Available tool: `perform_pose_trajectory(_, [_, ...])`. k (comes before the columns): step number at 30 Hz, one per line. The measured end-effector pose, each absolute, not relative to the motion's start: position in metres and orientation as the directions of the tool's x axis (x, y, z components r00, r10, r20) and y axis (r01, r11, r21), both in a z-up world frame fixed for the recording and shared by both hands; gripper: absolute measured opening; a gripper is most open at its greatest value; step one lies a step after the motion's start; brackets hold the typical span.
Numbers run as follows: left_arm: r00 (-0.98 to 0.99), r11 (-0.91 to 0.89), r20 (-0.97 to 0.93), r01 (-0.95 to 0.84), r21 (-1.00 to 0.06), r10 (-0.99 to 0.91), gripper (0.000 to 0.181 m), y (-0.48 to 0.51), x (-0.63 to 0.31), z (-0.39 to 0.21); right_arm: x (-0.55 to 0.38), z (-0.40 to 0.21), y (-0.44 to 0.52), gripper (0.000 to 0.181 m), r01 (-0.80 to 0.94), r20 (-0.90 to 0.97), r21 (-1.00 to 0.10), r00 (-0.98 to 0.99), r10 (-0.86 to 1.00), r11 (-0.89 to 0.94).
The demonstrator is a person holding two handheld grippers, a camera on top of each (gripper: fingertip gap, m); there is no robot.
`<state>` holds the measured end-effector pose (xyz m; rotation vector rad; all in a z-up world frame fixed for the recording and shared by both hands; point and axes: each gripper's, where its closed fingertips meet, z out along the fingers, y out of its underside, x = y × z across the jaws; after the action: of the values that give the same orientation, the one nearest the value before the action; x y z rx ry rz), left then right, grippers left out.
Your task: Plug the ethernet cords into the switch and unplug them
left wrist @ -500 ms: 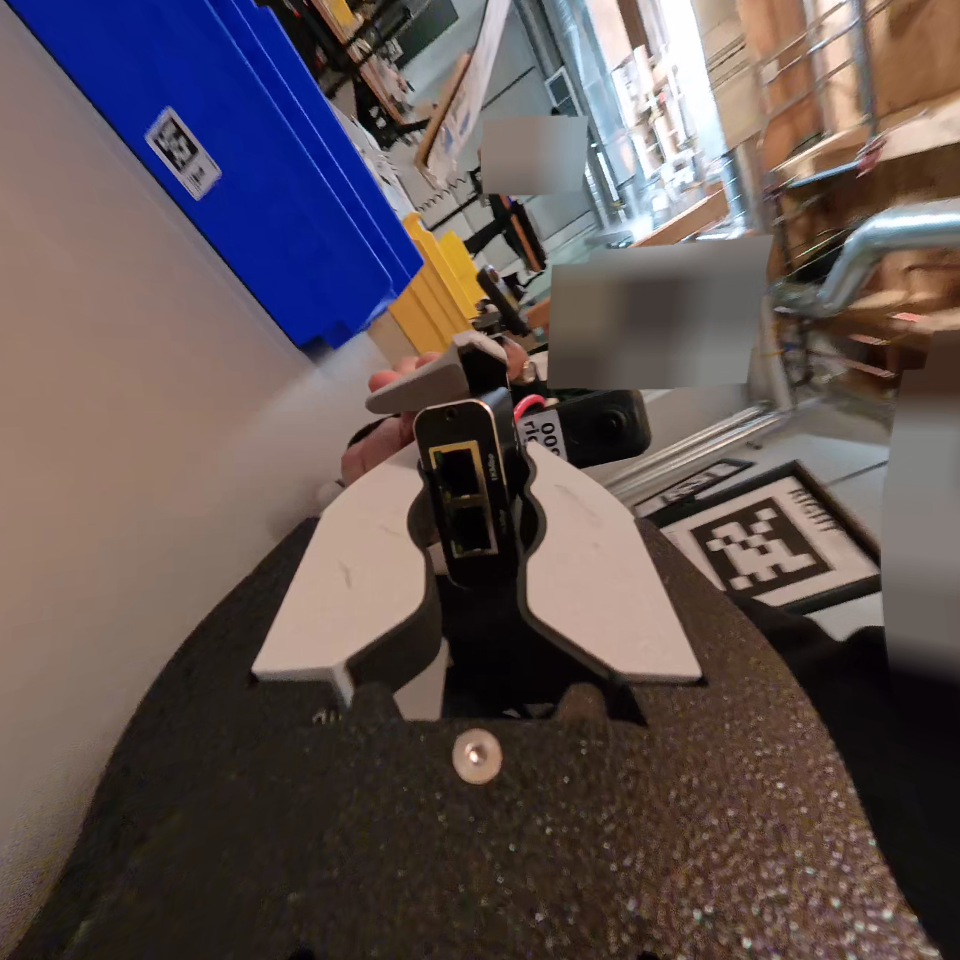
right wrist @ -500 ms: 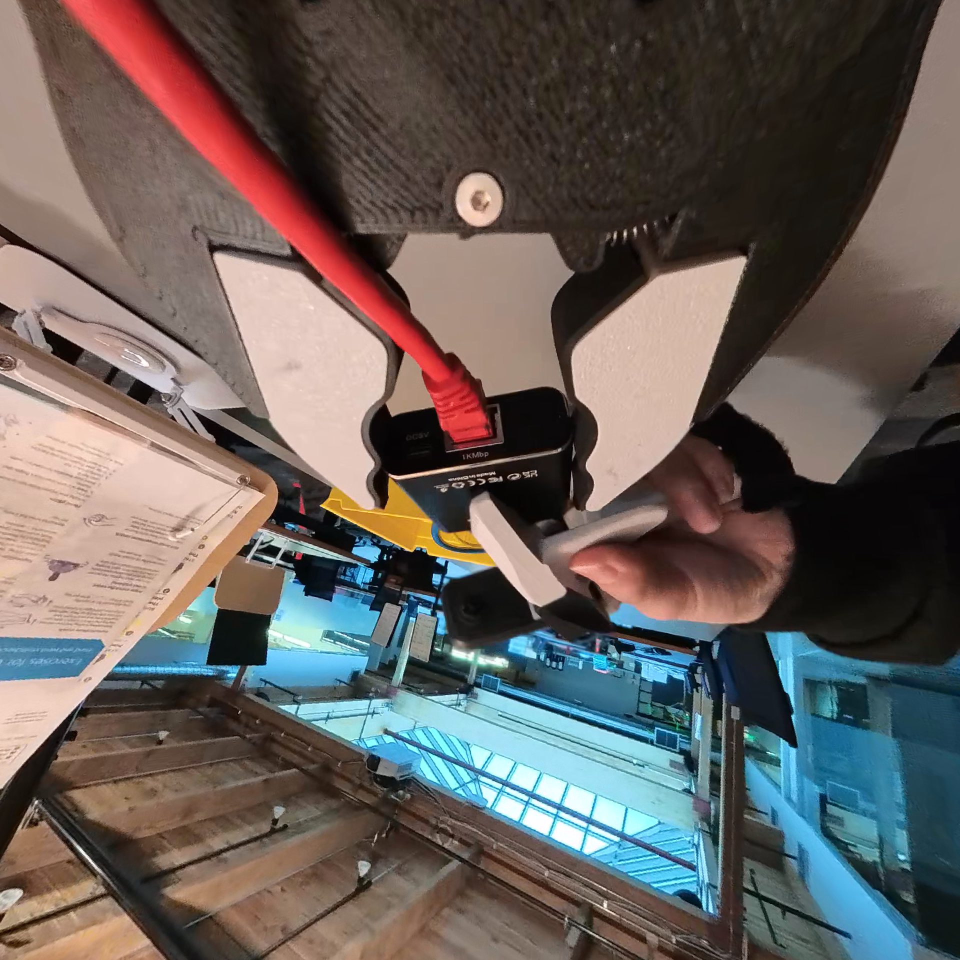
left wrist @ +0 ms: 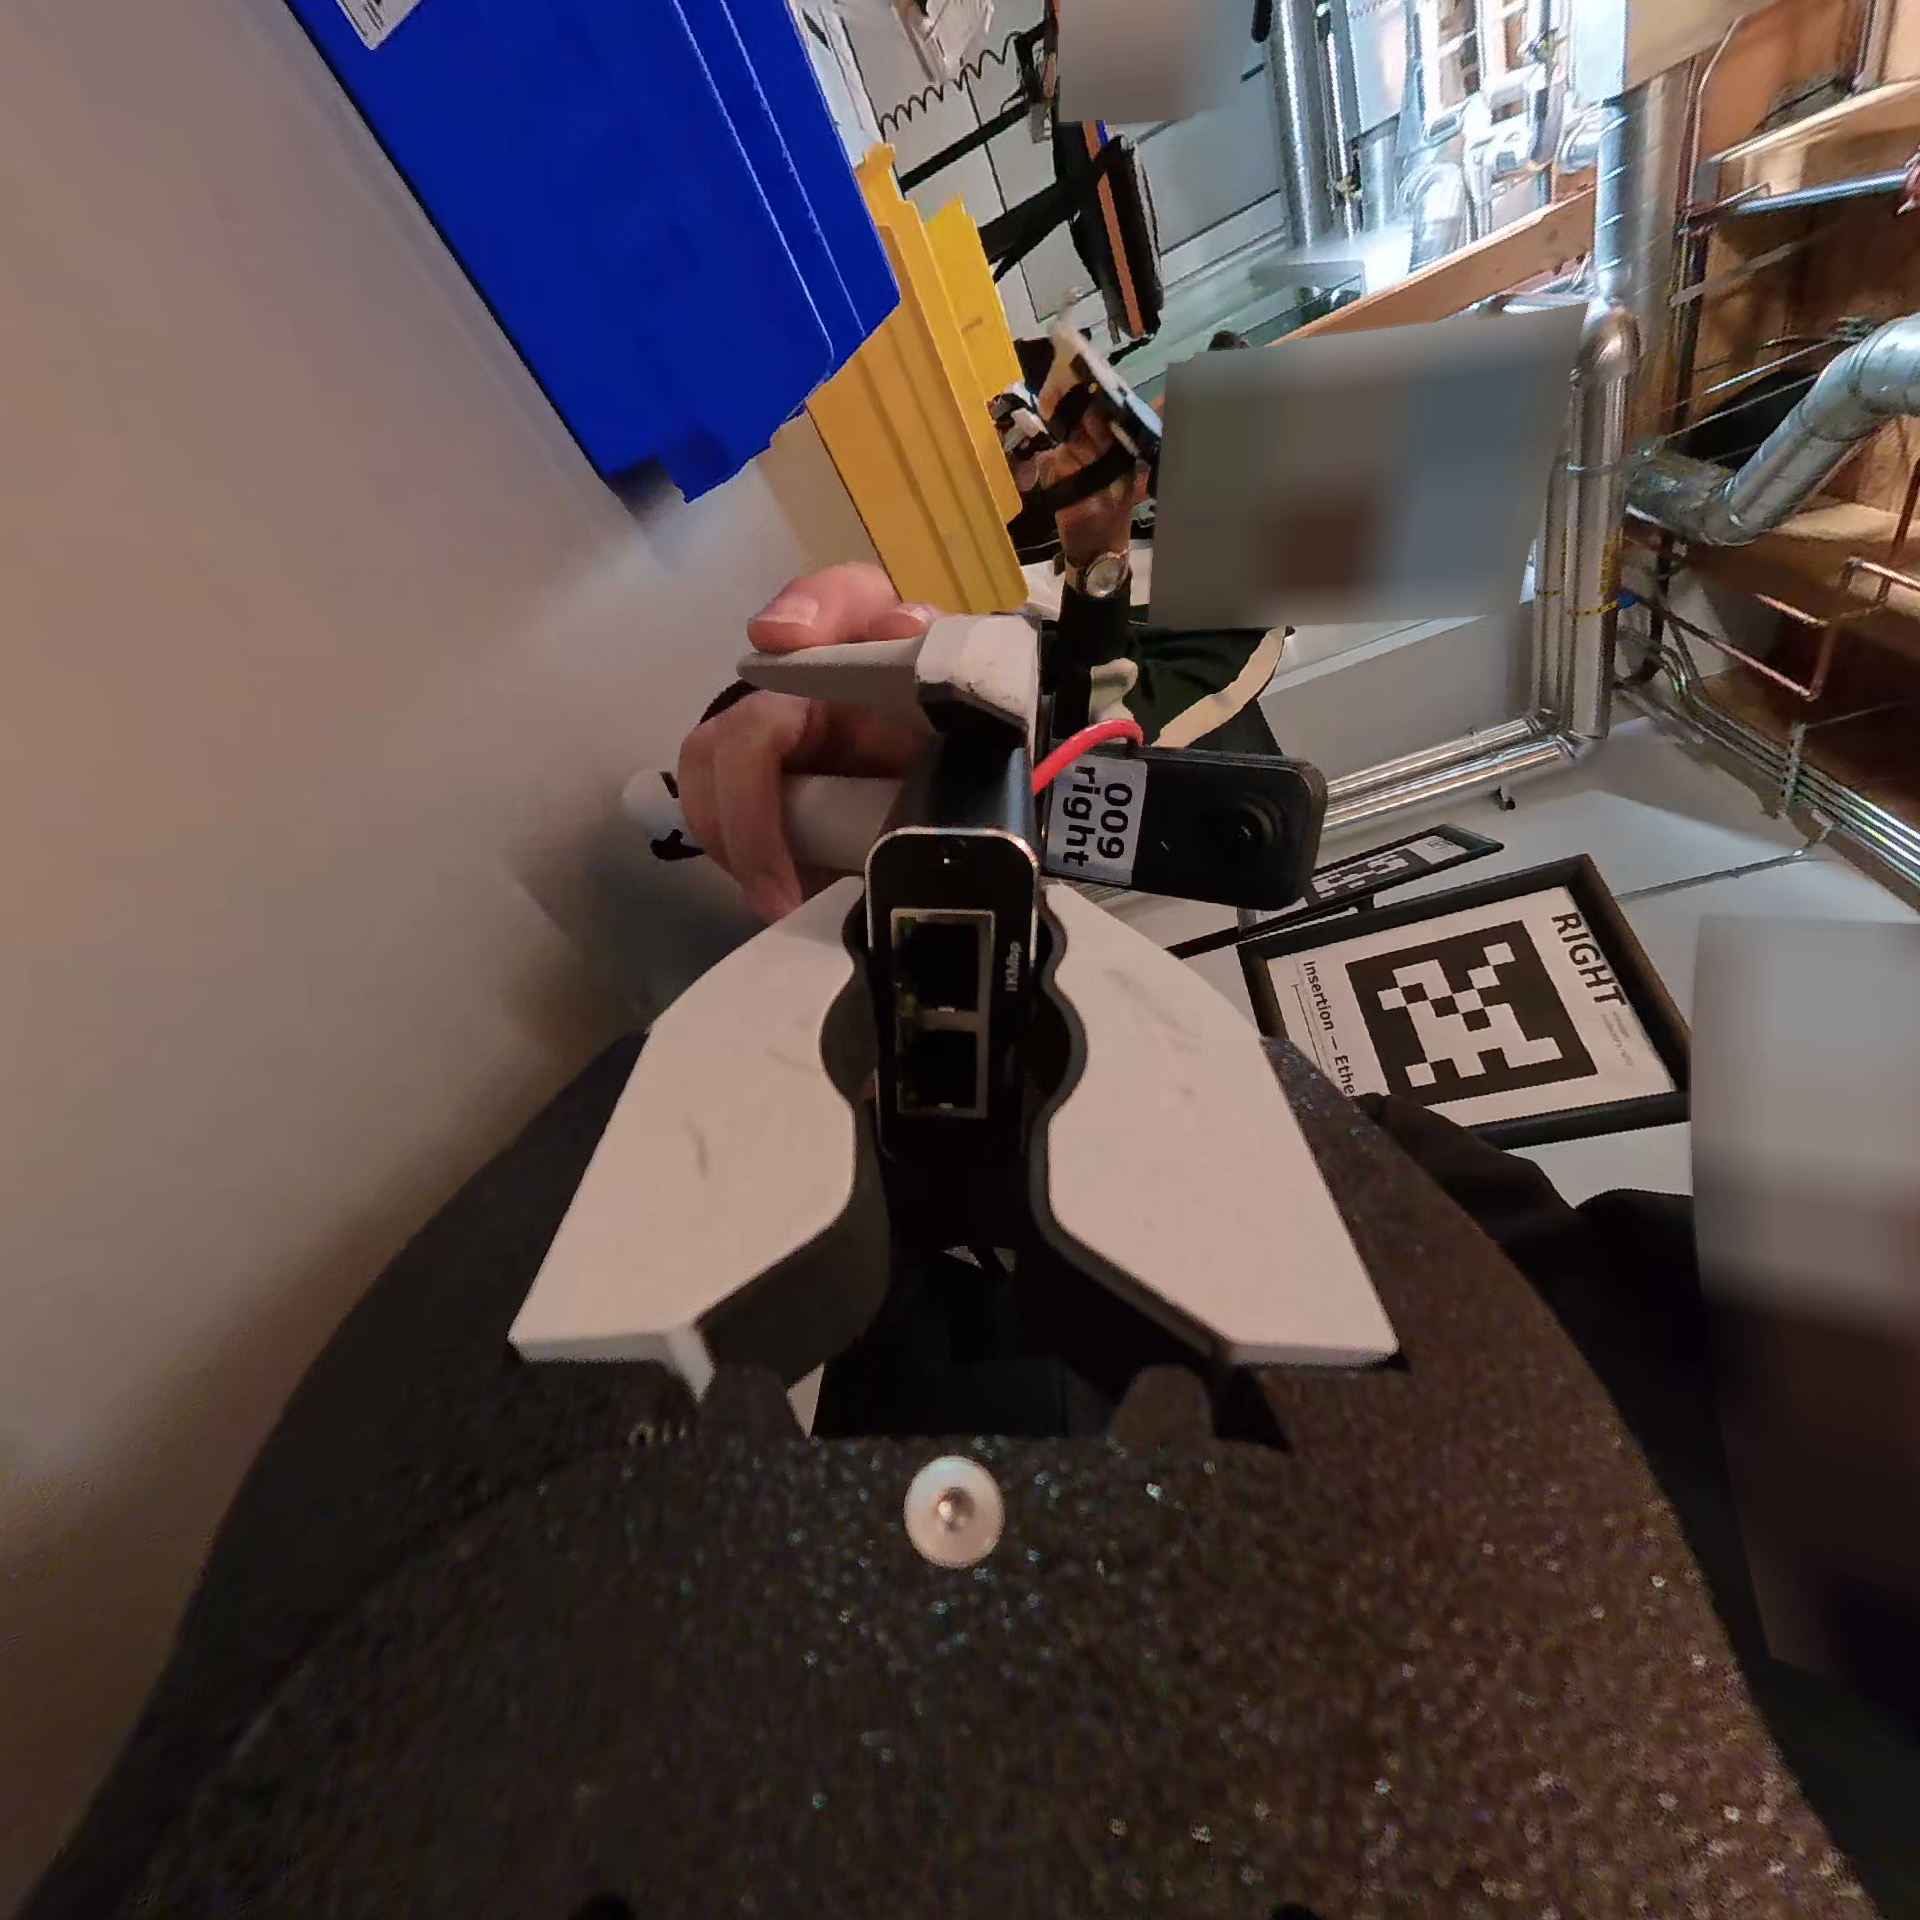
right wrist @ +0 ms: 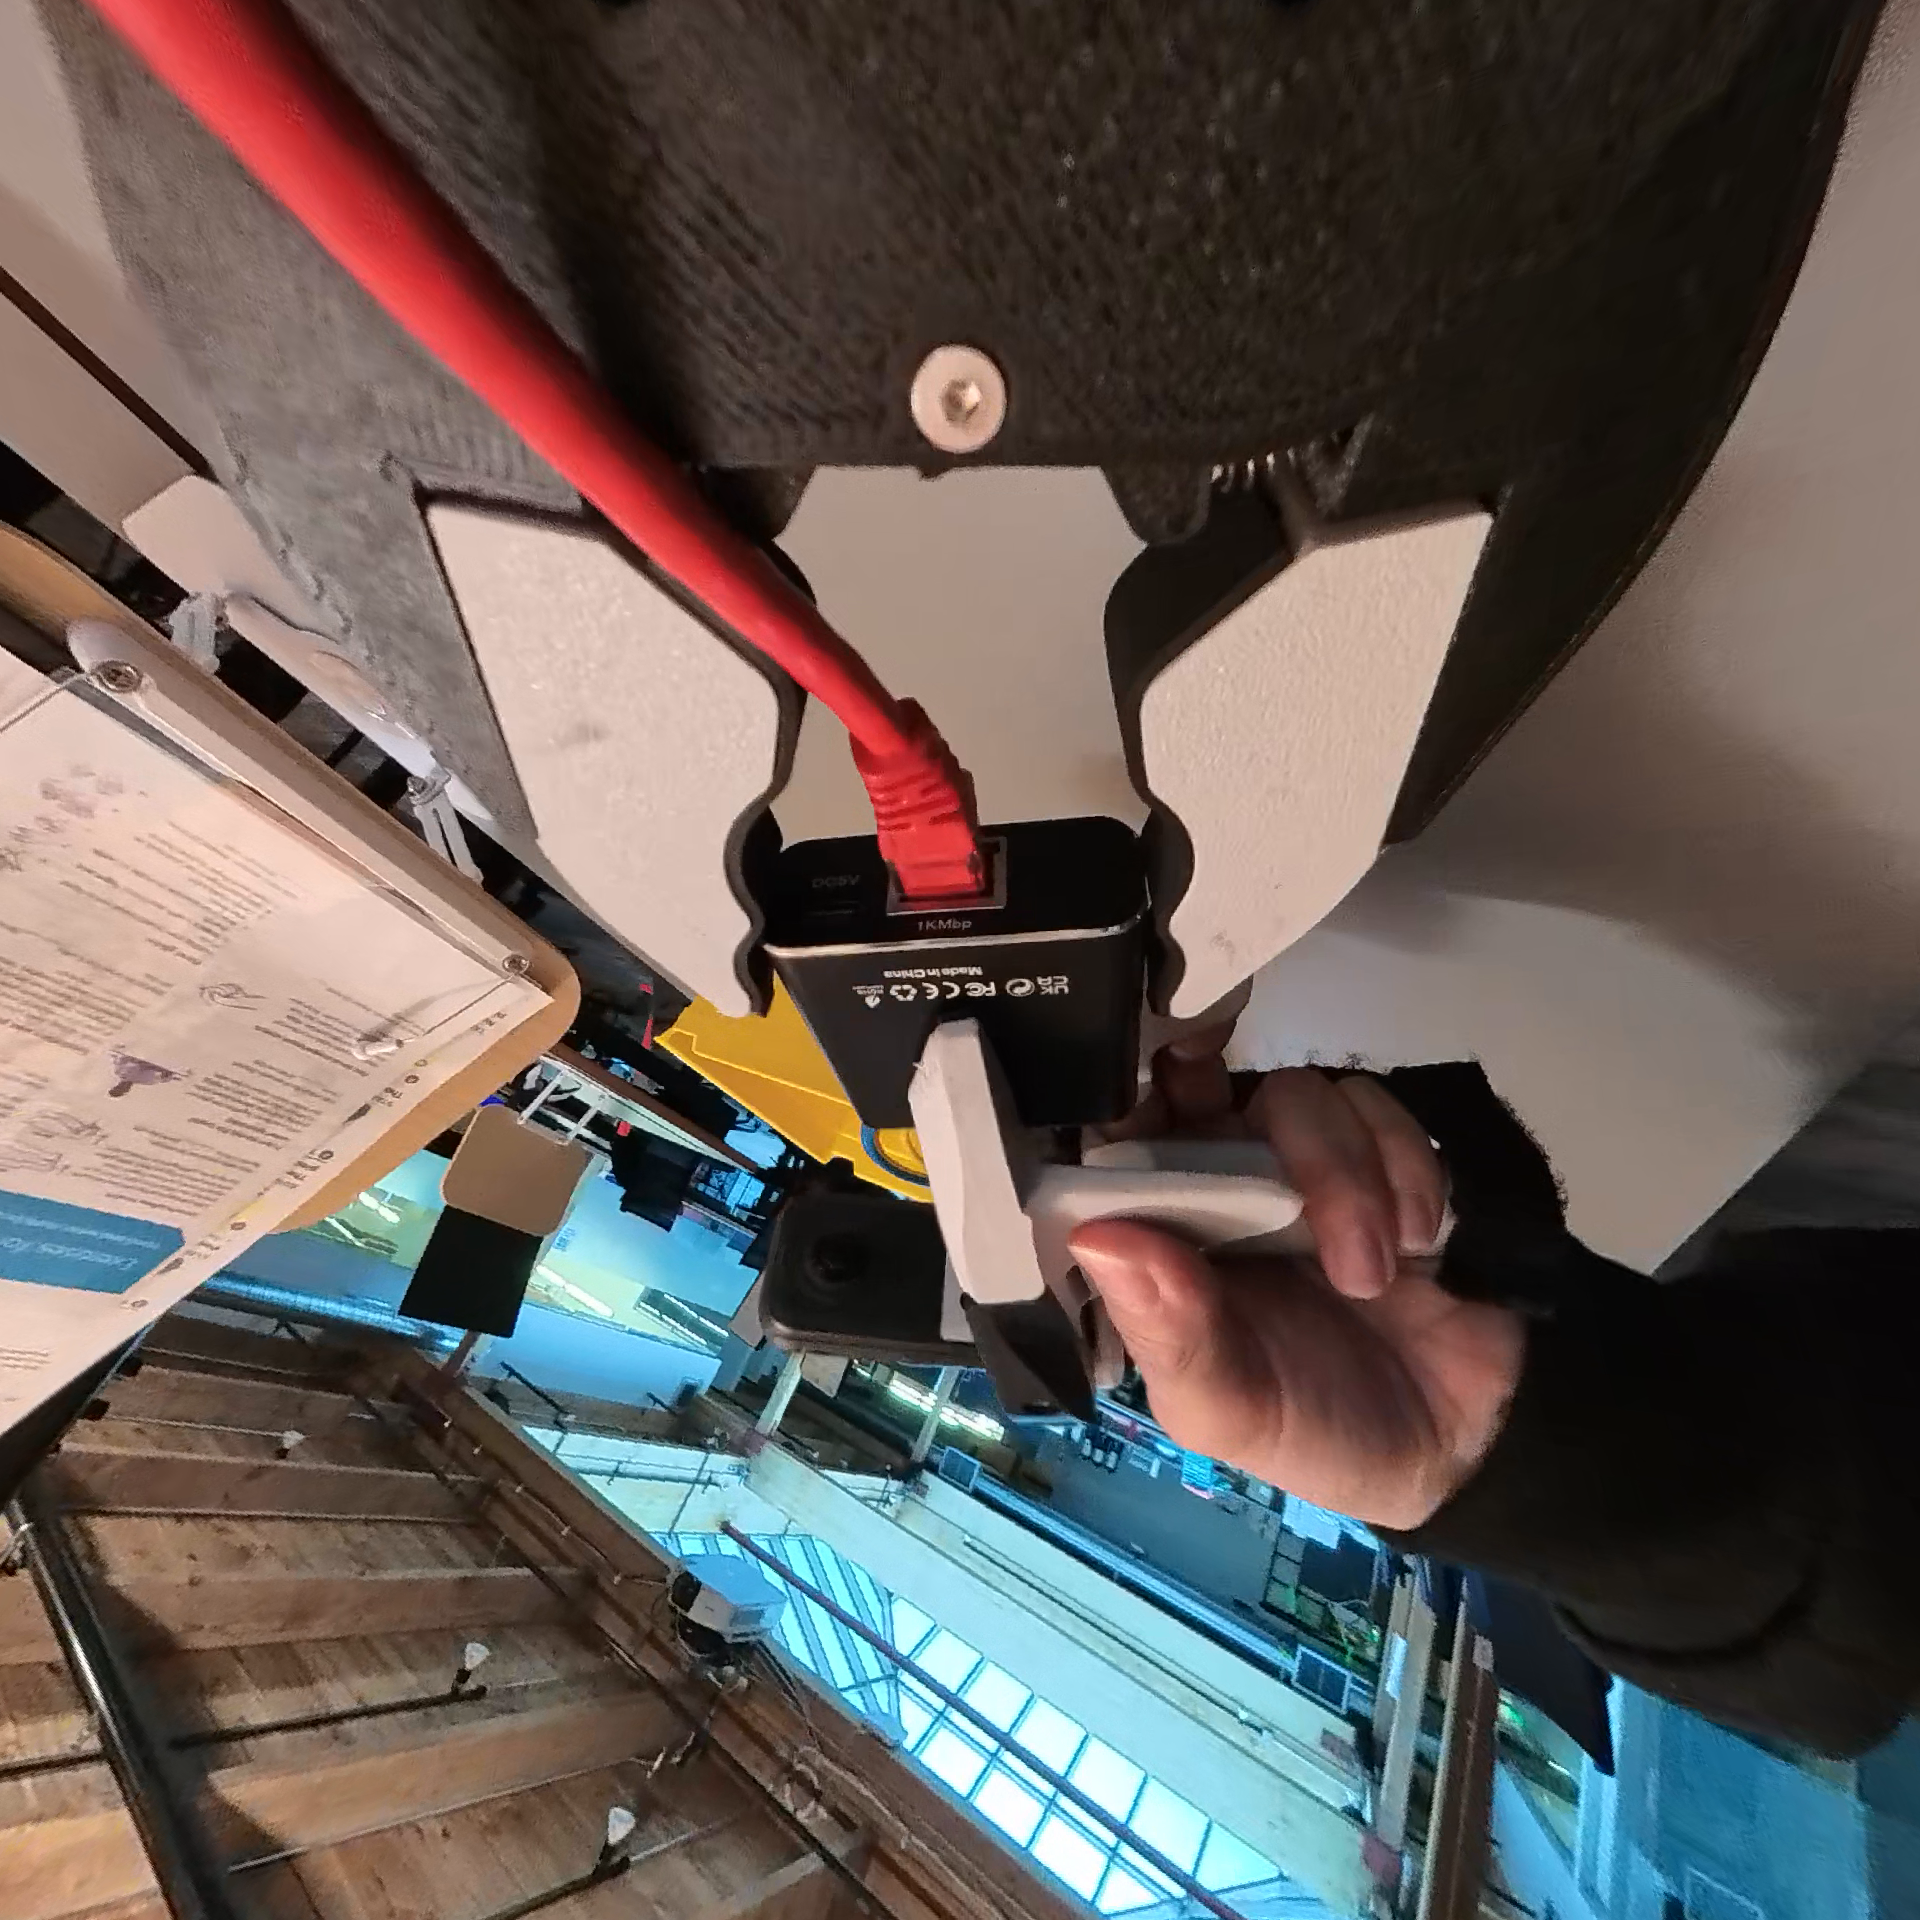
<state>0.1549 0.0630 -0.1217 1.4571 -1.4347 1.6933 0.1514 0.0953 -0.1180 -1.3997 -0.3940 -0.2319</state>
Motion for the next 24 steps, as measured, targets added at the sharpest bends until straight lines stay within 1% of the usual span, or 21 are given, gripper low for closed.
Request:
perform_pose_trajectory(3, [-0.326, -0.356, 0.914, -0.846, -0.396, -0.242, 0.025, 0.065, 0.156, -0.118, 0.152, -0.117, 0.097, 0.068, 0.341, 0.352, -0.932, 0.933, 0.079, 0.123])
perform_pose_trajectory(5, [-0.369, -0.396, 0.894, -0.803, -0.445, -0.256, 0.027, 0.067, 0.16, -0.112, 0.153, -0.112, 0.098, 0.069, 0.261, 0.273, -0.955, 0.959, 0.074, 0.145])
perform_pose_trajectory(7, [-0.423, -0.427, 0.86, -0.747, -0.509, -0.285, 0.032, 0.07, 0.166, -0.107, 0.154, -0.104, 0.097, 0.068, 0.156, 0.176, -0.971, 0.979, 0.102, 0.179])
perform_pose_trajectory(10, [-0.471, -0.493, 0.784, -0.61, -0.62, -0.404, 0.041, 0.088, 0.176, -0.098, 0.161, -0.101, 0.094, 0.068, -0.012, 0.016, -0.979, 0.991, 0.136, 0.205])
perform_pose_trajectory(12, [-0.477, -0.491, 0.748, -0.564, -0.664, -0.462, 0.043, 0.097, 0.177, -0.094, 0.169, -0.102, 0.092, 0.068, -0.061, -0.035, -0.976, 0.991, 0.126, 0.208])
perform_pose_trajectory(16, [-0.527, -0.494, 0.712, -0.513, -0.702, -0.465, 0.043, 0.101, 0.166, -0.074, 0.176, -0.098, 0.087, 0.068, -0.121, -0.09, -0.966, 0.986, 0.143, 0.227])
perform_pose_trajectory(18, [-0.545, -0.468, 0.649, -0.45, -0.761, -0.531, 0.043, 0.111, 0.159, -0.066, 0.181, -0.097, 0.084, 0.068, -0.14, -0.11, -0.962, 0.985, 0.136, 0.233])
perform_pose_trajectory(21, [-0.514, -0.391, 0.547, -0.386, -0.835, -0.661, 0.041, 0.141, 0.146, -0.059, 0.188, -0.098, 0.08, 0.068, -0.147, -0.123, -0.963, 0.985, 0.118, 0.227])
perform_pose_trajectory(22, [-0.476, -0.356, 0.505, -0.371, -0.858, -0.72, 0.04, 0.158, 0.143, -0.058, 0.19, -0.098, 0.079, 0.068, -0.154, -0.129, -0.961, 0.985, 0.118, 0.23])
perform_pose_trajectory(24, [-0.339, -0.246, 0.375, -0.366, -0.898, -0.863, 0.04, 0.207, 0.138, -0.063, 0.193, -0.097, 0.077, 0.068, -0.17, -0.144, -0.955, 0.982, 0.12, 0.242])
